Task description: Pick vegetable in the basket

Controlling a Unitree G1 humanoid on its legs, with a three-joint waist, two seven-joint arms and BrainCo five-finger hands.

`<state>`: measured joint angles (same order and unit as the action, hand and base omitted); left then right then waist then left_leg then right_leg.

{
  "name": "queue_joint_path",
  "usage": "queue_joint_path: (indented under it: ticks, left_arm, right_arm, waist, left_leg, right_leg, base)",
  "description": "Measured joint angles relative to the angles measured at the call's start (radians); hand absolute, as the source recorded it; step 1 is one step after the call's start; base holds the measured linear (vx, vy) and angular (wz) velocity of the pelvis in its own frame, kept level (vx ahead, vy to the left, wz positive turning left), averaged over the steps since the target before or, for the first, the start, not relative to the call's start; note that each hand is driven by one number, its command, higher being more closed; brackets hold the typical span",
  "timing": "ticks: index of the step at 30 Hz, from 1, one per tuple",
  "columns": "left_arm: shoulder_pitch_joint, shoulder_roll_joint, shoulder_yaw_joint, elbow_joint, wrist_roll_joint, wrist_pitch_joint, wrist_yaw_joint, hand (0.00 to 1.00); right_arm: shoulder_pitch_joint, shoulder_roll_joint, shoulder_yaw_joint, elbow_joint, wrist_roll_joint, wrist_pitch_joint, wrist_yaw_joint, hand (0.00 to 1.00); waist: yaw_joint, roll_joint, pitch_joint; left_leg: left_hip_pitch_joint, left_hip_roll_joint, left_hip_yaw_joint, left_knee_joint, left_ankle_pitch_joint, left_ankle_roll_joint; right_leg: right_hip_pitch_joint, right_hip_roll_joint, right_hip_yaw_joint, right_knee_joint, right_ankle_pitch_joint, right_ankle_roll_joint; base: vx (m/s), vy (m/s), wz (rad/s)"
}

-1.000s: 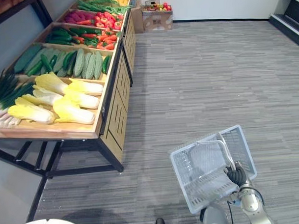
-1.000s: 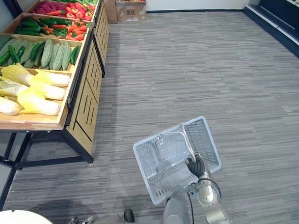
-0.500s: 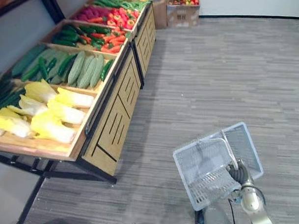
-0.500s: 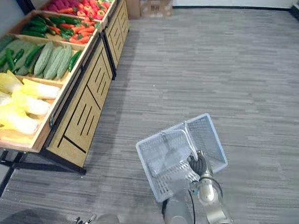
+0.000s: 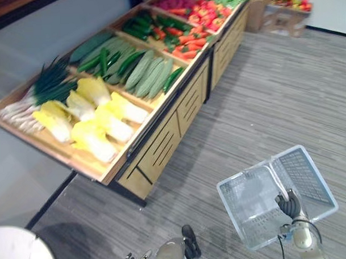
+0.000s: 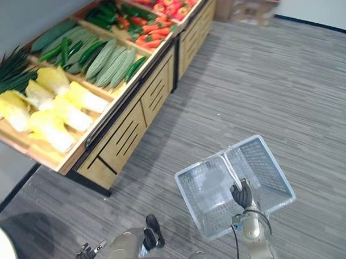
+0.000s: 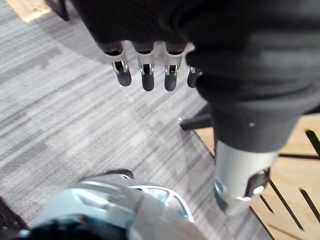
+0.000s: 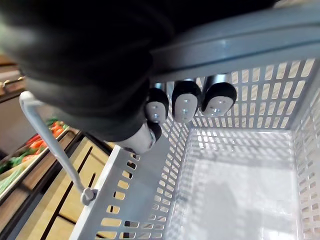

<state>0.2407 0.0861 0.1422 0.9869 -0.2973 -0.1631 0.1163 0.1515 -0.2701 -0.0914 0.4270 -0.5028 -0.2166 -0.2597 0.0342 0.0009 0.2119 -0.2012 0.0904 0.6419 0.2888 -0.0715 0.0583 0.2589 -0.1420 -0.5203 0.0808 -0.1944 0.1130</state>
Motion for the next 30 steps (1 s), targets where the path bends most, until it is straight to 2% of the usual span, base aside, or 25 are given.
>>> queue_joint_path:
  ticks: [2,4,5,6,7,8,9,10,11,12,13,14,15,17,20,21,22,23,24,25,26,27,28,29,30]
  left_arm:
    - [0.026,-0.016,0.005,0.010,0.000,0.000,0.003,0.00]
    - [0.032,-0.020,0.011,0.011,-0.003,0.001,0.024,0.00]
    - [0.036,-0.022,0.011,0.010,-0.003,0.002,0.040,0.00]
    - [0.036,-0.019,0.011,0.009,-0.003,0.010,0.052,0.00]
    - [0.035,-0.010,0.010,0.008,-0.003,0.016,0.058,0.00]
    - [0.032,0.000,0.002,0.008,-0.004,0.022,0.064,0.00]
    - [0.030,0.002,-0.005,0.006,-0.007,0.022,0.067,0.00]
    - [0.025,0.005,-0.023,-0.009,-0.014,0.024,0.076,0.00]
    - [0.018,0.004,-0.028,-0.038,-0.017,0.027,0.077,0.00]
    - [0.011,0.004,-0.028,-0.052,-0.018,0.030,0.076,0.00]
    - [-0.008,-0.004,-0.027,-0.062,-0.018,0.033,0.074,0.00]
    - [-0.022,-0.007,-0.027,-0.077,-0.018,0.035,0.070,0.00]
    - [-0.028,-0.005,-0.025,-0.080,-0.018,0.036,0.065,0.00]
    - [-0.048,-0.004,0.001,-0.076,-0.055,0.039,0.049,0.00]
    - [-0.038,0.000,0.067,-0.075,-0.095,0.038,0.035,0.00]
    - [-0.020,-0.005,0.102,-0.074,-0.096,0.033,0.031,0.00]
    - [-0.008,-0.005,0.112,-0.072,-0.096,0.030,0.030,0.00]
    - [0.006,-0.007,0.139,-0.070,-0.096,0.018,0.027,0.00]
    - [0.023,-0.011,0.181,-0.060,-0.123,0.009,0.027,0.00]
    - [0.027,-0.031,0.206,-0.046,-0.136,0.009,0.027,0.00]
    - [0.034,-0.076,0.247,-0.022,-0.168,0.008,0.029,0.00]
    - [0.034,-0.095,0.259,-0.011,-0.176,0.007,0.029,0.00]
    - [0.031,-0.123,0.262,0.013,-0.206,0.007,0.027,0.00]
    - [0.016,-0.133,0.315,0.050,-0.209,0.004,0.067,0.00]
    - [0.010,-0.129,0.317,0.051,-0.209,0.001,0.084,0.00]
  right_arm:
    - [-0.006,-0.004,0.025,0.000,-0.001,0.000,0.019,1.00]
    - [-0.013,-0.003,0.036,0.001,-0.002,0.001,0.031,1.00]
    - [-0.020,-0.003,0.048,0.002,-0.002,0.004,0.032,1.00]
    - [-0.033,0.001,0.070,0.020,-0.002,0.008,0.037,1.00]
    - [-0.038,0.006,0.081,0.035,-0.002,0.009,0.041,1.00]
    - [-0.045,0.017,0.090,0.078,0.001,0.008,0.042,1.00]
    - [-0.046,0.020,0.089,0.103,0.003,0.008,0.041,1.00]
    - [-0.044,0.034,0.072,0.148,0.008,0.008,0.025,1.00]
    - [-0.037,0.059,0.036,0.180,0.029,0.007,-0.006,1.00]
    - [-0.035,0.069,0.018,0.190,0.039,0.007,-0.023,1.00]
    - [-0.034,0.081,-0.020,0.228,0.059,0.002,-0.062,1.00]
    - [-0.040,0.085,-0.059,0.290,0.085,-0.006,-0.099,1.00]
    - [-0.043,0.087,-0.083,0.318,0.097,-0.008,-0.119,1.00]
    - [-0.069,0.094,-0.206,0.411,0.151,-0.006,-0.167,1.00]
    - [-0.069,0.107,-0.327,0.479,0.213,0.003,-0.176,1.00]
    - [-0.065,0.127,-0.393,0.495,0.259,0.035,-0.179,1.00]
    - [-0.058,0.137,-0.415,0.496,0.279,0.049,-0.179,1.00]
    - [-0.039,0.156,-0.444,0.496,0.314,0.073,-0.178,1.00]
    - [-0.031,0.166,-0.469,0.509,0.335,0.092,-0.177,1.00]
    - [-0.037,0.165,-0.481,0.520,0.349,0.104,-0.176,1.00]
    - [-0.042,0.162,-0.499,0.527,0.368,0.122,-0.176,1.00]
    - [-0.042,0.161,-0.509,0.529,0.377,0.127,-0.176,1.00]
    - [-0.045,0.159,-0.545,0.531,0.395,0.143,-0.176,1.00]
    - [-0.044,0.149,-0.719,0.624,0.421,0.170,-0.176,1.00]
    - [-0.044,0.139,-0.736,0.651,0.434,0.170,-0.177,1.00]
  waist:
    - [0.009,0.010,-0.007]
    - [0.011,0.011,-0.031]
    - [0.011,0.010,-0.043]
    - [0.006,-0.006,-0.046]
    - [0.006,-0.018,-0.049]
    - [0.002,-0.029,-0.055]
    - [-0.003,-0.029,-0.056]
    - [-0.009,-0.020,-0.063]
    - [-0.022,-0.009,-0.074]
    - [-0.030,-0.004,-0.077]
    - [-0.034,0.011,-0.083]
    - [-0.037,0.016,-0.084]
    - [-0.036,0.015,-0.084]
    - [-0.010,0.015,-0.084]
    - [0.000,0.018,-0.083]
    - [-0.001,-0.004,-0.092]
    - [0.000,-0.015,-0.098]
    - [0.000,-0.051,-0.118]
    - [0.019,-0.070,-0.126]
    - [0.034,-0.049,-0.130]
    - [0.035,-0.022,-0.142]
    - [0.033,-0.002,-0.149]
    - [0.030,0.026,-0.155]
    - [-0.004,0.036,-0.154]
    - [-0.005,0.035,-0.154]
  left_leg:
    - [0.048,-0.016,0.005,-0.042,-0.074,0.047]
    - [0.074,-0.058,-0.004,-0.102,-0.079,0.048]
    - [0.089,-0.078,-0.008,-0.132,-0.080,0.050]
    - [0.108,-0.097,-0.022,-0.142,-0.088,0.062]
    - [0.125,-0.107,-0.030,-0.151,-0.091,0.064]
    - [0.160,-0.126,-0.061,-0.167,-0.094,0.064]
    - [0.178,-0.135,-0.086,-0.175,-0.094,0.065]
    - [0.206,-0.143,-0.146,-0.186,-0.094,0.065]
    - [0.216,-0.149,-0.221,-0.191,-0.094,0.066]
    - [0.222,-0.151,-0.256,-0.193,-0.093,0.067]
    - [0.226,-0.149,-0.339,-0.190,-0.093,0.068]
    - [0.229,-0.139,-0.418,-0.168,-0.100,0.055]
    - [0.229,-0.135,-0.454,-0.155,-0.107,0.048]
    - [0.236,-0.112,-0.591,-0.090,-0.139,0.035]
    - [0.244,-0.077,-0.687,-0.022,-0.187,-0.008]
    - [0.252,-0.061,-0.712,0.007,-0.217,-0.046]
    - [0.259,-0.058,-0.715,0.014,-0.230,-0.063]
    - [0.266,-0.057,-0.711,0.031,-0.264,-0.087]
    - [0.285,-0.047,-0.711,0.049,-0.299,-0.106]
    - [0.291,-0.021,-0.710,0.056,-0.311,-0.124]
    - [0.290,0.036,-0.706,0.045,-0.316,-0.138]
    - [0.290,0.056,-0.706,0.028,-0.308,-0.149]
    - [0.289,0.079,-0.695,0.004,-0.269,-0.166]
    - [0.295,0.117,-0.458,-0.064,-0.094,-0.166]
    - [0.306,0.119,-0.422,-0.102,-0.068,-0.171]
  right_leg:
    - [0.004,-0.004,0.020,0.065,-0.012,-0.006]
    - [-0.069,-0.059,0.063,0.259,-0.029,0.002]
    - [-0.153,-0.102,0.114,0.448,-0.019,0.022]
    - [-0.245,-0.140,0.178,0.683,0.049,0.105]
    - [-0.291,-0.153,0.205,0.798,0.106,0.111]
    - [-0.345,-0.171,0.221,0.966,0.151,0.090]
    - [-0.362,-0.177,0.215,1.026,0.139,0.070]
    - [-0.397,-0.176,0.200,1.076,0.100,0.007]
    - [-0.443,-0.169,0.189,1.054,0.062,-0.041]
    - [-0.466,-0.168,0.187,1.023,0.051,-0.056]
    - [-0.500,-0.154,0.197,0.902,0.032,-0.055]
    - [-0.502,-0.128,0.233,0.712,0.022,-0.038]
    - [-0.499,-0.112,0.264,0.610,0.026,-0.030]
    - [-0.493,-0.066,0.395,0.322,0.056,0.005]
    - [-0.475,-0.027,0.484,0.181,0.079,0.014]
    - [-0.466,-0.018,0.516,0.173,0.115,0.004]
    - [-0.458,-0.016,0.518,0.176,0.142,-0.003]
    - [-0.444,-0.022,0.504,0.187,0.227,-0.010]
    - [-0.425,-0.029,0.471,0.205,0.182,0.032]
    - [-0.415,-0.003,0.462,0.200,0.151,0.018]
    - [-0.413,0.040,0.430,0.190,0.140,-0.001]
    - [-0.412,0.054,0.413,0.184,0.135,-0.009]
    - [-0.410,0.067,0.389,0.169,0.125,-0.026]
    - [-0.296,0.052,0.250,0.058,0.133,-0.051]
    - [-0.282,0.052,0.229,0.040,0.133,-0.051]
  base:
    - [0.17,0.186,0.39]
    - [0.16,0.163,0.30]
    - [0.25,0.186,0.25]
    - [0.27,0.176,0.24]
    - [0.29,0.153,0.36]
    - [0.21,0.100,0.40]
    - [0.27,0.105,0.86]
    - [0.28,0.067,1.33]
    - [0.28,0.048,1.55]
    - [0.29,0.019,1.87]
    - [0.29,-0.018,2.10]
    - [0.29,-0.037,2.15]
    - [0.30,-0.090,2.14]
    - [0.35,-0.170,1.88]
    - [0.34,-0.260,1.38]
    - [0.22,-0.273,1.23]
    - [0.27,-0.389,1.38]
    - [0.28,-0.460,0.87]
    - [0.33,-0.578,0.51]
    - [0.31,-0.565,0.09]
    - [0.23,-0.437,0.03]
    - [0.22,-0.377,0.33]
    - [0.29,-0.616,1.67]
    - [0.25,-0.578,1.84]
    - [0.15,-0.465,1.74]
